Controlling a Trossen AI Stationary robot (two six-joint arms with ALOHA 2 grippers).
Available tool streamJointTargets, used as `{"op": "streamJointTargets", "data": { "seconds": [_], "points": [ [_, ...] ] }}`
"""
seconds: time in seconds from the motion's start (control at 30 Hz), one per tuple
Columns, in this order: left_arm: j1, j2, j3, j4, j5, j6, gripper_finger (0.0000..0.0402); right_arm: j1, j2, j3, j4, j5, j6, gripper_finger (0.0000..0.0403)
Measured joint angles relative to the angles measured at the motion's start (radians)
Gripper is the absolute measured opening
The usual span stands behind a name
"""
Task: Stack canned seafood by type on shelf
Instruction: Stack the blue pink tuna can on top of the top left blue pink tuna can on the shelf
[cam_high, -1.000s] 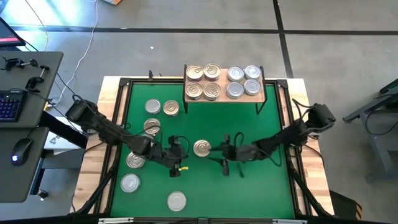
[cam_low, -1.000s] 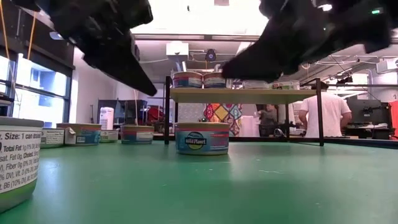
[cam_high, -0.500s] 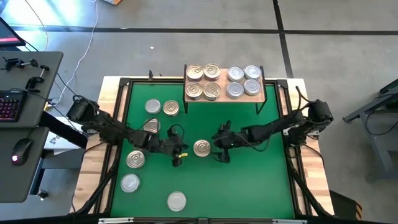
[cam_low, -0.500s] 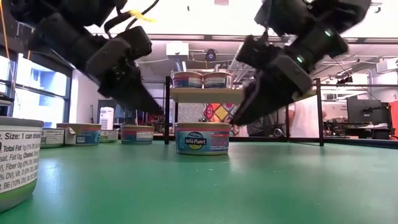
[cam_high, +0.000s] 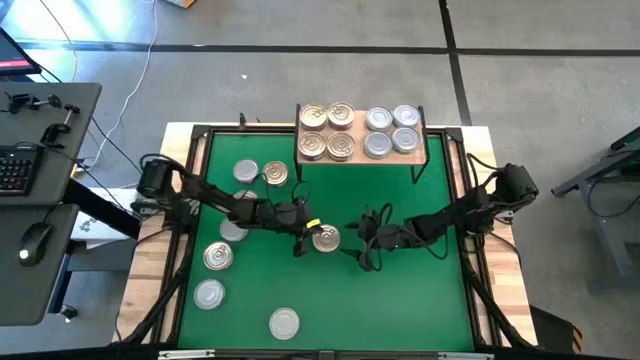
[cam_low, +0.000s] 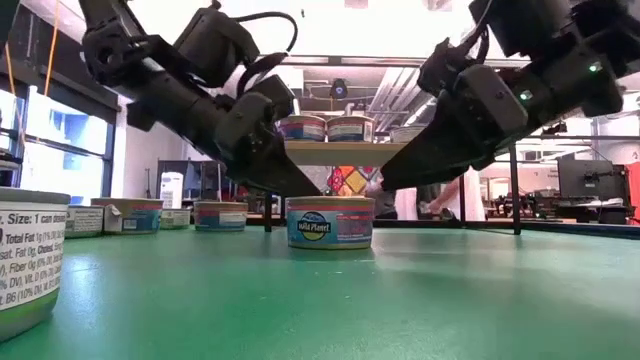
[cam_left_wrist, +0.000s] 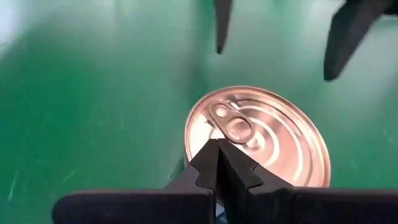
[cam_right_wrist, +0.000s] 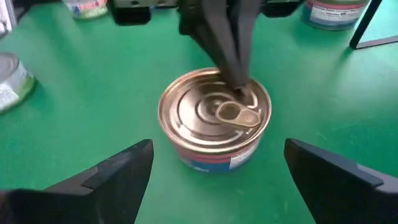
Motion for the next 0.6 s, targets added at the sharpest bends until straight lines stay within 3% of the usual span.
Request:
{"op": "streamJointTargets", "data": {
  "seconds": [0.2, 0.4, 0.6],
  "points": [
    [-0.018, 0.012, -0.008, -0.035, -0.012, -0.043, 0.0000, 0.073, 0.000, 0.057, -0.074, 0.036, -0.040, 0.0354],
    [-0.050, 0.011, -0.028, -0.034, -0.012, -0.068, 0.0000, 0.141, 0.009, 0.140, -0.163, 0.137, -0.110, 0.0354],
    [-0.075, 0.012, -0.029, -0.034, -0.009, -0.068, 0.0000, 0.164, 0.094, 0.250, -0.298, 0.112, -0.266, 0.0354]
  ]
}}
